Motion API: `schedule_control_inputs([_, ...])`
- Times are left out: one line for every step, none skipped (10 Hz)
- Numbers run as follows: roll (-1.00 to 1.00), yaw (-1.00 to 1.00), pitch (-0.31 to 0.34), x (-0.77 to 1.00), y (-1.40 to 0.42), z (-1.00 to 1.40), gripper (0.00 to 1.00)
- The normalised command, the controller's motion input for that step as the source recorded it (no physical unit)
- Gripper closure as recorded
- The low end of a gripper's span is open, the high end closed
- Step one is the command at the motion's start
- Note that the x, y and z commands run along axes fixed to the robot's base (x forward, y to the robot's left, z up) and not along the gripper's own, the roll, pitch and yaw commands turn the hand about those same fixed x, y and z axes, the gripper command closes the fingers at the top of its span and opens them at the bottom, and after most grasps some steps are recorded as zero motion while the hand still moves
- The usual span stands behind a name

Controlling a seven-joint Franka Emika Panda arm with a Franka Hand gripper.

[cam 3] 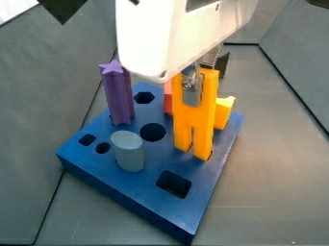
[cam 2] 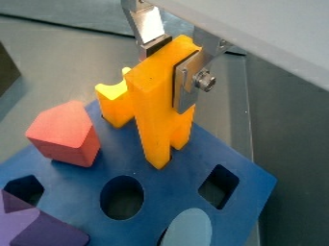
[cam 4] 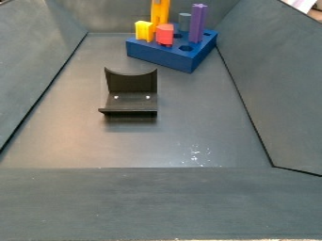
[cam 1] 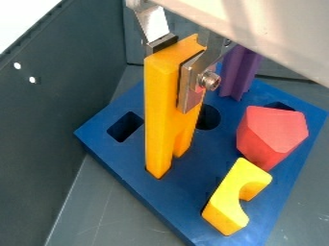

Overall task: Pick up the double-square object. Move up. Place the double-square object on the fixture. Regrasp the double-square object. Move to above the board. Insert the double-square object.
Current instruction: Insert the double-square object.

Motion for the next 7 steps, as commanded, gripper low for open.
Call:
schedule_control_inputs([0.28, -0.12, -0.019, 0.0, -0.84, -0.91, 1.0])
schedule_control_inputs([0.12, -0.22, -0.14, 0.0, -0.92, -1.0, 1.0])
schedule_control_inputs([0.04, -0.05, -0.054, 0.33, -0.78, -1.0, 1.0])
schedule_control_inputs([0.01, 0.06, 0.017, 0.39, -0.6, -1.0, 1.0])
schedule_control_inputs([0.0, 0.01, 0.0, 0.0, -0.01, -0.06, 1.0])
schedule_control_inputs([0.06, 0.0, 0.0, 0.0, -0.1, -0.19, 1.0])
schedule_control_inputs([0.05, 0.0, 0.0, 0.21, 0.01, -1.0, 1.0])
